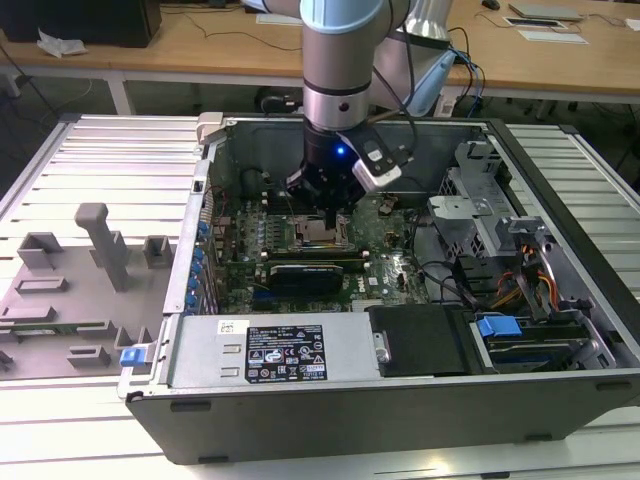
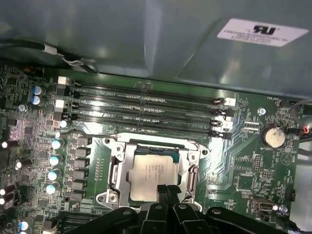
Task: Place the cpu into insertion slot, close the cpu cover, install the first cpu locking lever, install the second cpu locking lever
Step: 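Close the cpu cover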
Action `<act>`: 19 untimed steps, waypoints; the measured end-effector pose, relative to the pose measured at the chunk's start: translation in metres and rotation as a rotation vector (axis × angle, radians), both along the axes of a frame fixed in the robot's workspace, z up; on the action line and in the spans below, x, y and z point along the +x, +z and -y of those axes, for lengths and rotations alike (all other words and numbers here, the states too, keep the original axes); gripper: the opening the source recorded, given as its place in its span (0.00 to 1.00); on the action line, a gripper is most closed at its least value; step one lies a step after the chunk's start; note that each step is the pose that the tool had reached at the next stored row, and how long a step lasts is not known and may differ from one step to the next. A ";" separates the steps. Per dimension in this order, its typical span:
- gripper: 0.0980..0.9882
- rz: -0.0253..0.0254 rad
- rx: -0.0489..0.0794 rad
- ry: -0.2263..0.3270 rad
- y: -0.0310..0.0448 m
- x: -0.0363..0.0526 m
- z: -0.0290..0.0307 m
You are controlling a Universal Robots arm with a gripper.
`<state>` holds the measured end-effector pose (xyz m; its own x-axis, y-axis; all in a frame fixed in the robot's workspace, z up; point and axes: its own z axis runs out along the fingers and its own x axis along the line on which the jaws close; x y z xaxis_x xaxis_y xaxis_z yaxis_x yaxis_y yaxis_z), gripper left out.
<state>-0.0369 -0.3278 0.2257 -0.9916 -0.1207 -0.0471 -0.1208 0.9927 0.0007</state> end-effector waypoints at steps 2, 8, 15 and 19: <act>0.01 0.0000 0.008 0.000 0.0000 0.0000 0.0032; 0.01 0.0001 0.009 -0.002 -0.0007 -0.0107 0.0040; 0.01 0.0000 0.032 -0.005 -0.0022 -0.0240 0.0040; 0.01 -0.0001 0.040 -0.008 -0.0036 -0.0279 0.0041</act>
<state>-0.0648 -0.3319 0.2220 -0.9925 -0.1105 -0.0517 -0.1126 0.9928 0.0403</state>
